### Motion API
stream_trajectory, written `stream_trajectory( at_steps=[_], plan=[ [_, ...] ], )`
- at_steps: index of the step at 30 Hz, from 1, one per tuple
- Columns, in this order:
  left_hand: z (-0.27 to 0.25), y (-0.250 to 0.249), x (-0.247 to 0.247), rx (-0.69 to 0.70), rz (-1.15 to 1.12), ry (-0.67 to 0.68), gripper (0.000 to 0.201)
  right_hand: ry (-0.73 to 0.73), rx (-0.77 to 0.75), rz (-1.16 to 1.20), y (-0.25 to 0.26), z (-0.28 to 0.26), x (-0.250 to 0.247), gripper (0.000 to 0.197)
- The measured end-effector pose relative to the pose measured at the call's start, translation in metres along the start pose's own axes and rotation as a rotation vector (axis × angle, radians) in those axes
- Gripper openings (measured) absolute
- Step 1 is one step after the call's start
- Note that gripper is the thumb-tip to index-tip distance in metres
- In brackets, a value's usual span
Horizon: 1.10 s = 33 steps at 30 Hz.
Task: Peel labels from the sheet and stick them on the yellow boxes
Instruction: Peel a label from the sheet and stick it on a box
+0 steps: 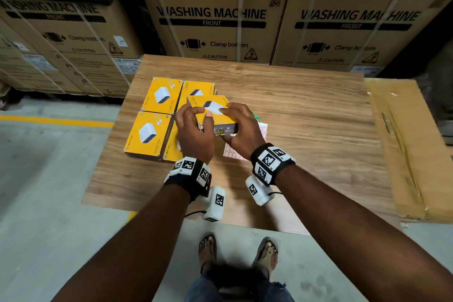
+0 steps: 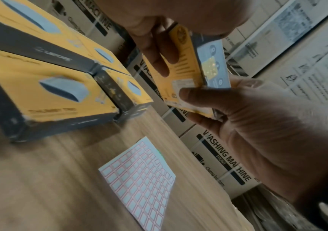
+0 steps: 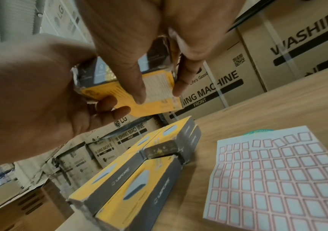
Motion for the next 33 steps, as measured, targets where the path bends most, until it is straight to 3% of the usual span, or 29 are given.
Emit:
stream_trajectory(
  at_steps=[7,14,24,33],
  plan=[
    [0.014,0.009,0.043,0.048,-0.065,0.211,0.027,-0.182,-0.032,-0.066,-0.037,0.018,-0.039,0.045],
    [0.025,0.049,0.082,0.149,-0.142,0.315,0.039,-0.24,-0.079,-0.128,-0.083,0.037,-0.05,0.04],
    [0.039,0.09,0.116,0.263,-0.171,0.371,0.044,-0.284,-0.111,-0.218,-0.117,0.047,-0.051,0.042],
    [0.037,0.079,0.114,0.35,-0.294,0.478,0.059,-0.445,-0.151,-0.203,-0.119,0.035,-0.06,0.043]
  ],
)
Point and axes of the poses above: each hand's wrist, its own z-axis towards the middle knuckle, its own x-axis out of the palm, y = z × x, the point moved 3 cm from there along z, towards the middle knuckle, and after that the axes turned 15 degrees about -z, right-handed, at the moved point
